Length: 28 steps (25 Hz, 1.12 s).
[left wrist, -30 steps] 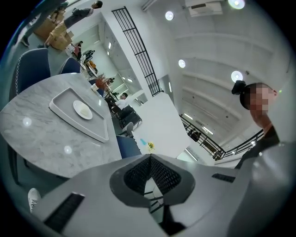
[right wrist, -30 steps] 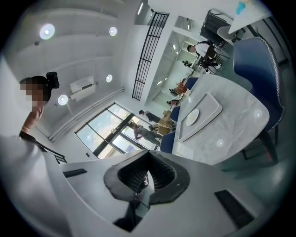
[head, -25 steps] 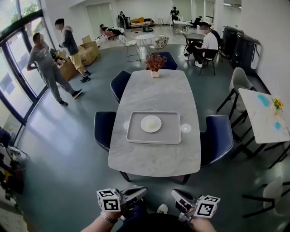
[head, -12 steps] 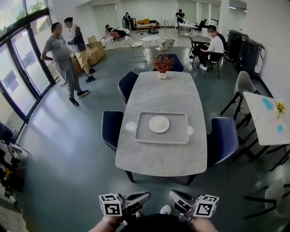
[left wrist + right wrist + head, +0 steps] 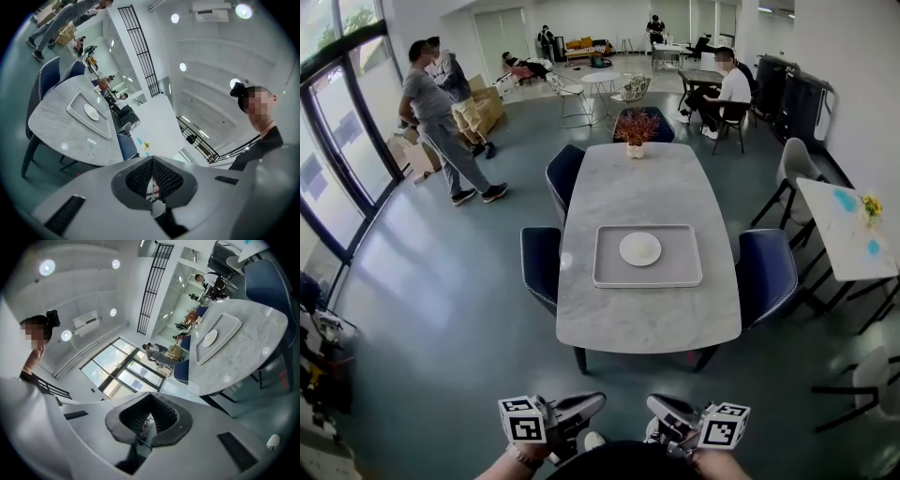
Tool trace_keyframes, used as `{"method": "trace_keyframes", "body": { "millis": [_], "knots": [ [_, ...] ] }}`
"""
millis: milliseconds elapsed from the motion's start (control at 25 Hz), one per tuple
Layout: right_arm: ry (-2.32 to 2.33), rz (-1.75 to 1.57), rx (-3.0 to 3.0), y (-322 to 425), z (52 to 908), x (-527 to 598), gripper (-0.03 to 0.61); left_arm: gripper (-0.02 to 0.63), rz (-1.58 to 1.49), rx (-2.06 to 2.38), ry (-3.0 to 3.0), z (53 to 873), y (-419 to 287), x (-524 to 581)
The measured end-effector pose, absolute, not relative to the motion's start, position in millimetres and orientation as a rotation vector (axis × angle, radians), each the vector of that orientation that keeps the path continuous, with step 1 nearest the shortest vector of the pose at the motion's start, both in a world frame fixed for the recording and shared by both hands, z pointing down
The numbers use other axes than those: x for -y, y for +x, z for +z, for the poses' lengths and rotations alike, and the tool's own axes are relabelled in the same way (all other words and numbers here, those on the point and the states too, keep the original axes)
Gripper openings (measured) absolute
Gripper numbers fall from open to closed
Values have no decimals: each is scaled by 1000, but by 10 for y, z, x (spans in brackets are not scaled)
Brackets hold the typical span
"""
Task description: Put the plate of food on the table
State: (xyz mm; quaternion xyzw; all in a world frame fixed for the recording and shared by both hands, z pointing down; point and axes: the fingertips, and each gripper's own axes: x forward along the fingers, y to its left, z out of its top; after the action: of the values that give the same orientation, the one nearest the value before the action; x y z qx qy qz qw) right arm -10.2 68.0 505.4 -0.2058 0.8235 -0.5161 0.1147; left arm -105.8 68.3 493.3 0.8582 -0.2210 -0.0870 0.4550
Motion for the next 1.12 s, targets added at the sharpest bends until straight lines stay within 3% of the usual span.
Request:
{"method": "trace_keyframes", "body": {
  "millis": [1120],
  "knots": [
    [-705, -1464, -2420, -1028, 5134, -1643, 11, 8, -210, 404, 2092, 5087, -1761, -1518]
  ]
}}
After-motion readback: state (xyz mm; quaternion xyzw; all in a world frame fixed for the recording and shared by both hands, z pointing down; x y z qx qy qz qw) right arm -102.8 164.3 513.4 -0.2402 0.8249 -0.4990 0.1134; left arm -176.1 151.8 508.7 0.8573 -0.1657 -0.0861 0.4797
